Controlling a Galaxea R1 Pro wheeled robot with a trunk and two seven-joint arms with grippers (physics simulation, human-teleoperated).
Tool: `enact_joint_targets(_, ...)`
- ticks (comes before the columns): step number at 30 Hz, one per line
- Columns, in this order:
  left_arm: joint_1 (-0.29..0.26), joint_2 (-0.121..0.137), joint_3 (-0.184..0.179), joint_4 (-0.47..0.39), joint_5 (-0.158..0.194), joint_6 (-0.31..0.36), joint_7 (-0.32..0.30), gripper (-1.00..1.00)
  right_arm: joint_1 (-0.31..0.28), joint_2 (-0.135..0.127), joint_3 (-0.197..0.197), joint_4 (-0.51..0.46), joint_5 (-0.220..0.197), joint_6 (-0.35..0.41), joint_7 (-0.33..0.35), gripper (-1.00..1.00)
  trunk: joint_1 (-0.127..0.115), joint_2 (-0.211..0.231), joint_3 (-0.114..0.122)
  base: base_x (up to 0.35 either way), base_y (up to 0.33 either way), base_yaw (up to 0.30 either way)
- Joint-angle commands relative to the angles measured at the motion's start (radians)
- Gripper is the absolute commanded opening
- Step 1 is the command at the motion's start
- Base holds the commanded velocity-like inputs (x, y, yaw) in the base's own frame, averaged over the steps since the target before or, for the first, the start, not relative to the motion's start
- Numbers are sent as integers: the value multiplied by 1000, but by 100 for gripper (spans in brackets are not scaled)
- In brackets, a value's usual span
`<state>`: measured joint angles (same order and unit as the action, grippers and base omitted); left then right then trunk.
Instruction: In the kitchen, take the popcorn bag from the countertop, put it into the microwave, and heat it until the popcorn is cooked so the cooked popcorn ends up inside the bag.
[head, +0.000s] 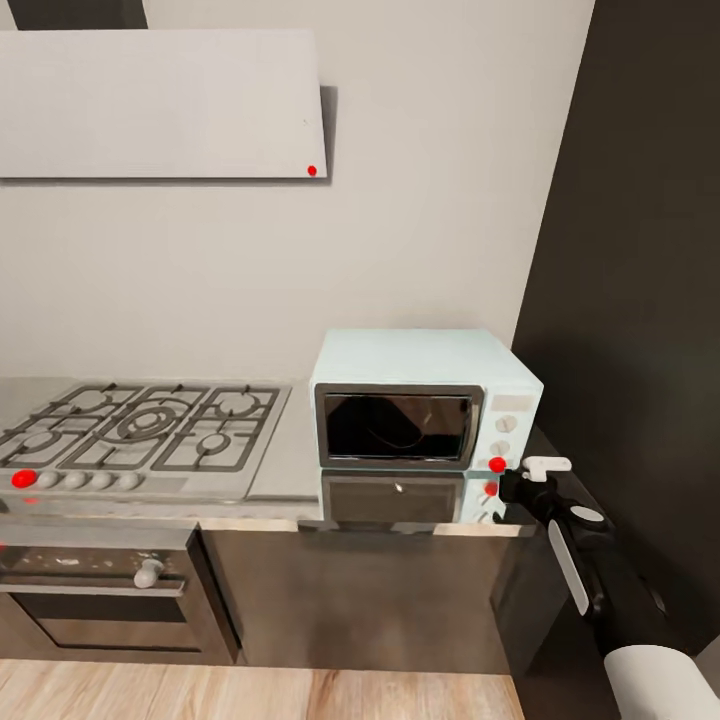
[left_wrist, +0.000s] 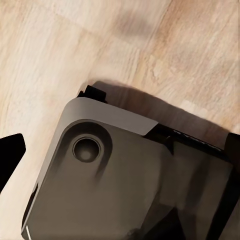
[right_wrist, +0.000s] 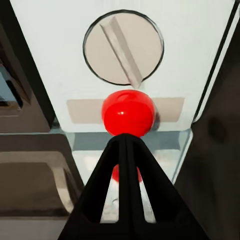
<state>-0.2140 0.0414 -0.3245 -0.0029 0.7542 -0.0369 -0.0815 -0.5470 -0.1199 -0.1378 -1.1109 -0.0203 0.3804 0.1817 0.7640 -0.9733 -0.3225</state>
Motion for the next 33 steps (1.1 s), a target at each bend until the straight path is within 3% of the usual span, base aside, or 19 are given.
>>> enact_joint_targets(1, -1, 0, -8, 1, 10, -3, -4, 100, -1, 0, -2, -1, -2, 3, 5, -100, 0, -1, -1, 151, 0, 0)
enact_joint_targets(18, -1, 1, -8, 1, 11, -3, -4, 100, -1, -2, -3, 69, 1, -20, -1, -100, 0, -1, -1, 156, 0, 0)
enact_joint_targets(24, -1, 1, -8, 1, 11, -4, -4, 100, -1, -1, -2, 69, 24, -21, -1, -100, 0, -1, -1, 137, 0, 0)
enact_joint_targets(33, -1, -1, -8, 2, 11, -5, -4, 100, -1, -1, -2, 69, 26, -20, 1, -100, 0, -1, -1, -201, 0, 0)
